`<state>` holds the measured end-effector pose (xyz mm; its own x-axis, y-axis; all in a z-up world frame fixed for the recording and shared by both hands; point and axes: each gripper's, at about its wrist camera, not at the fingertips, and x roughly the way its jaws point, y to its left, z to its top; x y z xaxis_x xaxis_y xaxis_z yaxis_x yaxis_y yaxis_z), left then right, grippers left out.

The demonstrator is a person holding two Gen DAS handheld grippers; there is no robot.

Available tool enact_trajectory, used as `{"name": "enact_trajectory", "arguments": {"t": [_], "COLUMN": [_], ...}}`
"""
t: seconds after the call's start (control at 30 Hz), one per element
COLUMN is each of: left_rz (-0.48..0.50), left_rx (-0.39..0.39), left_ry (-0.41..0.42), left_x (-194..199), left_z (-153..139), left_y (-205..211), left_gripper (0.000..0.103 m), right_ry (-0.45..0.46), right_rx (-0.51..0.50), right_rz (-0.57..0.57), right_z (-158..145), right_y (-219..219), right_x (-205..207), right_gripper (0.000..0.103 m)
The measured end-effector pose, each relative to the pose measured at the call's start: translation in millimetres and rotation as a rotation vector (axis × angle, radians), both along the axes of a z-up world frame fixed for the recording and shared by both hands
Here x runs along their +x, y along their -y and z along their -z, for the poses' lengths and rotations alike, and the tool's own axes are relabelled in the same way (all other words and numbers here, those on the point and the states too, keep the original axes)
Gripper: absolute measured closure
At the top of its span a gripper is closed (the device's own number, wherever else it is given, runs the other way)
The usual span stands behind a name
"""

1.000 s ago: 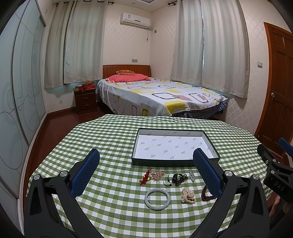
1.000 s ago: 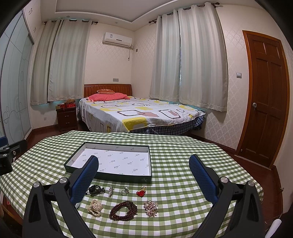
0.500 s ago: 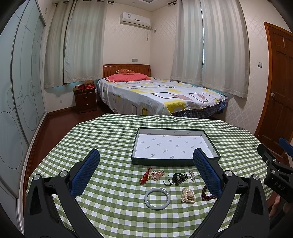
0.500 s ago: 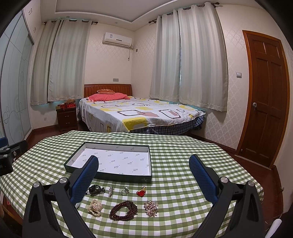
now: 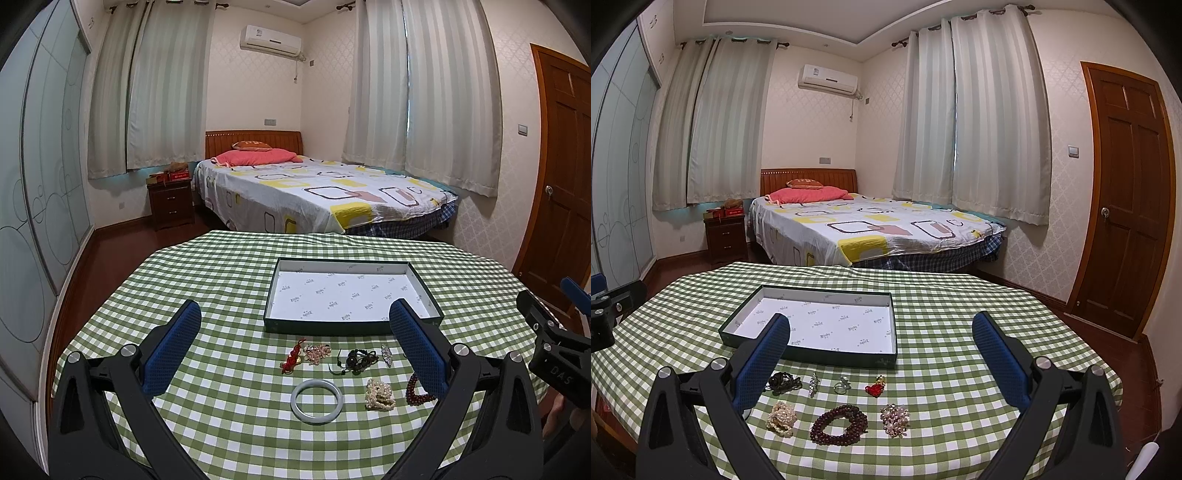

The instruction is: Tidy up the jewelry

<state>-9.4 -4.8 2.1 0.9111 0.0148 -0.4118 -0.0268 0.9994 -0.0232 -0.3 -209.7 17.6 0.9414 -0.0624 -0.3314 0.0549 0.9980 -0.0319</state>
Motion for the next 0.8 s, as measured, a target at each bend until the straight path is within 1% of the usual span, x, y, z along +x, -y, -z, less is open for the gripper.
{"name": "enact_trajectory", "arguments": {"t": [0.17, 0.3, 0.43, 0.57, 0.7, 0.8], "left_rz": [-0.005, -0.004, 0.004, 0.028, 0.042, 0.044], "left_rx": [0.012, 0.011, -0.010, -0.030, -0.011, -0.020], "left_ry": [0.002, -0.035, -0.093, -0.177, -0.248, -0.297], "left_x": [8, 24, 38, 52, 61, 68], "left_z": [9, 27, 51, 80, 106, 122], "left_y": [-5, -14, -21, -18, -8, -5], "left_gripper": [0.004, 0.004, 0.004, 0.004, 0.004, 0.004], "right_ry": [0.000, -0.017, -0.064, -0.114, -0.170, -0.204], "right_rx": [-0.001, -0.011, 0.008, 0.006, 0.003, 0.004], "right_rz": [0.001, 0.010, 0.013, 0.023, 0.023, 0.018], "right_z": [13, 29, 54, 76, 98, 111], "right_y": [4, 10, 22, 26, 29, 31], "right_x": [7, 16, 30, 38, 49, 53], "right_gripper": [0.006, 0.006, 0.006, 0.006, 0.006, 0.006]}}
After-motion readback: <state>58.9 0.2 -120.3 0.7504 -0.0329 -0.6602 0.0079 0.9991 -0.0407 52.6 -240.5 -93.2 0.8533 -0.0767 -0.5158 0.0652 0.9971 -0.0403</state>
